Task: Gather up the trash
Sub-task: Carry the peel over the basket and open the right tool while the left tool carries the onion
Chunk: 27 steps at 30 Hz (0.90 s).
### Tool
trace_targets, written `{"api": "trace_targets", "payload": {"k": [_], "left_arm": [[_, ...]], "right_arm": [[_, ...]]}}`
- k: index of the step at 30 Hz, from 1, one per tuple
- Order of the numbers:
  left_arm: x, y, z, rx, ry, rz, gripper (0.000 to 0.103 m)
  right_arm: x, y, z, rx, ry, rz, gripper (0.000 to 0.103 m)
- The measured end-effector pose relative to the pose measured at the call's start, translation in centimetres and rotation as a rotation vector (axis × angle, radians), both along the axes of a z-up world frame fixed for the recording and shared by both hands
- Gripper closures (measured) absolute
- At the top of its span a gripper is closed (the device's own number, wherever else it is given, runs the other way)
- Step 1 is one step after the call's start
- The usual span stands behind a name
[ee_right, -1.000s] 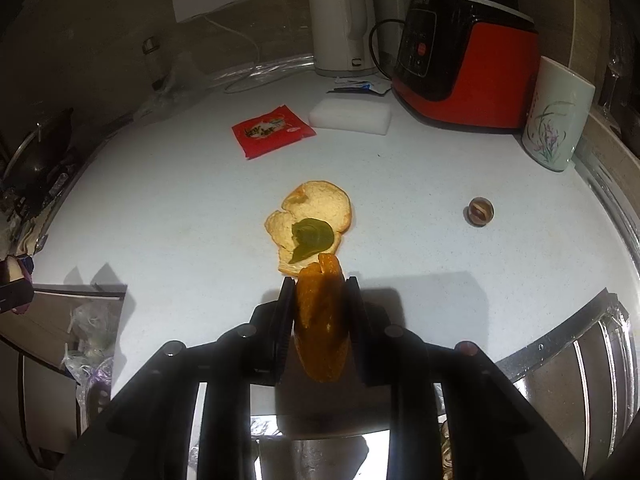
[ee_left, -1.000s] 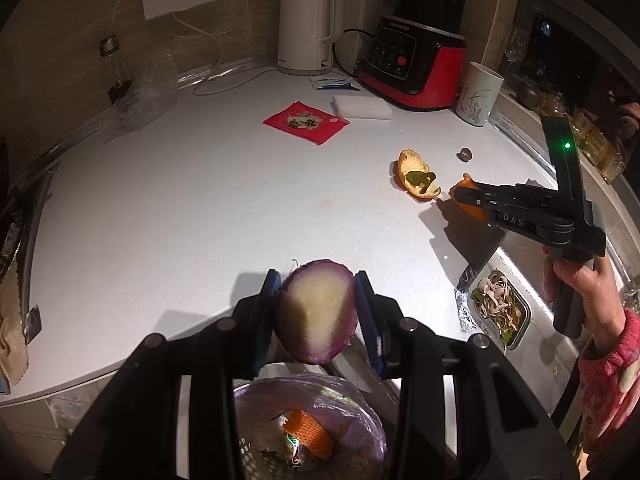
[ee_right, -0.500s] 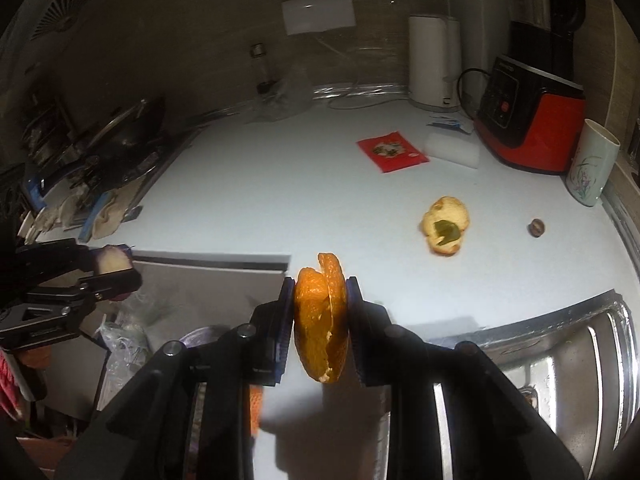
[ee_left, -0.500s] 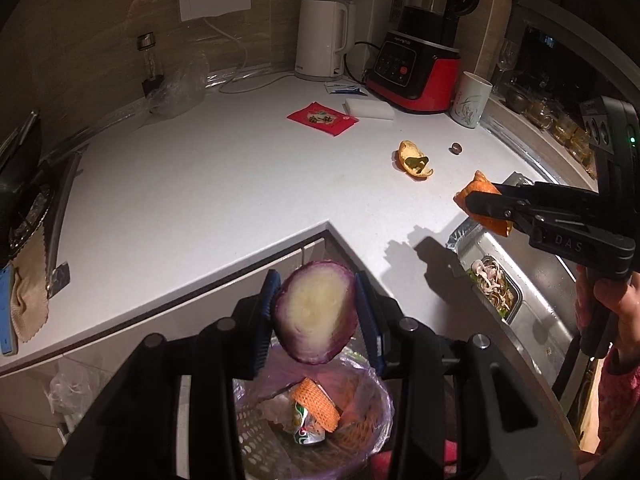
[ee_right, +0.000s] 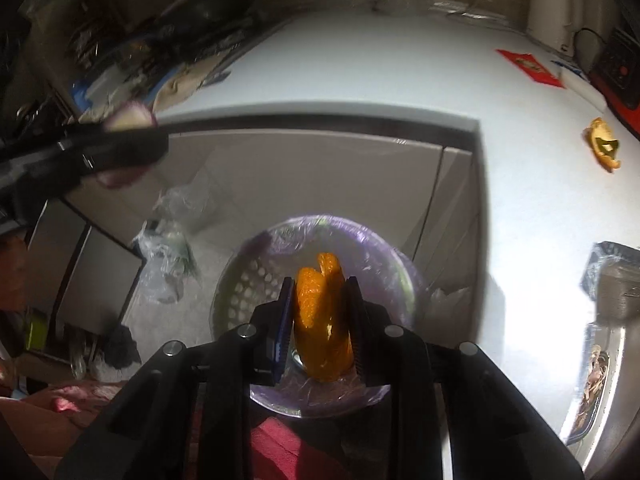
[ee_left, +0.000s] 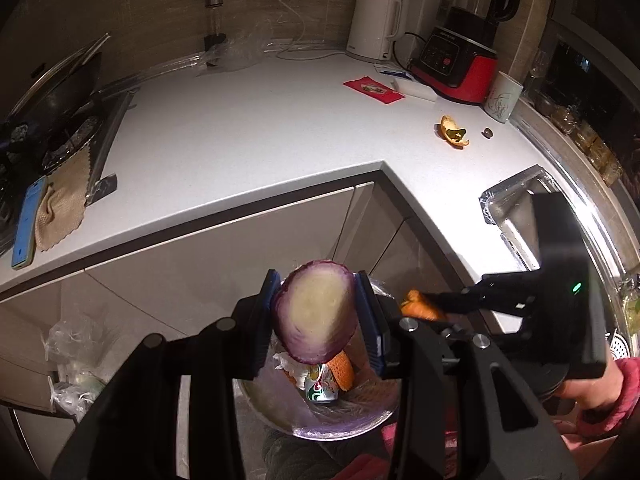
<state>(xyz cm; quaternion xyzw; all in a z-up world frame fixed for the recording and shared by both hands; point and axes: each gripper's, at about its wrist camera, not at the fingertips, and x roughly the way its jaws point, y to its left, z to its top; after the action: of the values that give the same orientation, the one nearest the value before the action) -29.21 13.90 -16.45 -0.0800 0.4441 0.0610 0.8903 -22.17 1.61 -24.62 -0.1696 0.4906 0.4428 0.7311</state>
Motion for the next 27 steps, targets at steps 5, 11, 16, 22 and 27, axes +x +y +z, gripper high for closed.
{"api": "trace_targets", "payload": {"k": [5, 11, 16, 22, 27], "left_arm": [[-1.0, 0.8, -1.8, 0.0, 0.035, 0.036, 0.065], [-2.5, 0.9, -3.4, -0.011, 0.066, 0.061, 0.065], [-2.9, 1.0, -3.6, -0.015, 0.072, 0.074, 0.065], [-3.0, 0.9, -3.7, -0.017, 0.076, 0.084, 0.065], [-3.1, 0.6, -3.9, -0.007, 0.08, 0.083, 0.065]], "right_arm": [[-2.4, 3.2, -4.6, -0.102, 0.015, 0.083, 0.077], [-3.0, 4.6, -8.3, -0.2, 0.037, 0.106, 0.077], [-3.1, 4.6, -9.0, -0.209, 0.05, 0.11, 0.077], [-3.2, 4.4, -9.2, -0.21, 0.055, 0.11, 0.076], [-3.1, 4.6, -9.9, -0.222, 0.056, 0.113, 0.075]]}}
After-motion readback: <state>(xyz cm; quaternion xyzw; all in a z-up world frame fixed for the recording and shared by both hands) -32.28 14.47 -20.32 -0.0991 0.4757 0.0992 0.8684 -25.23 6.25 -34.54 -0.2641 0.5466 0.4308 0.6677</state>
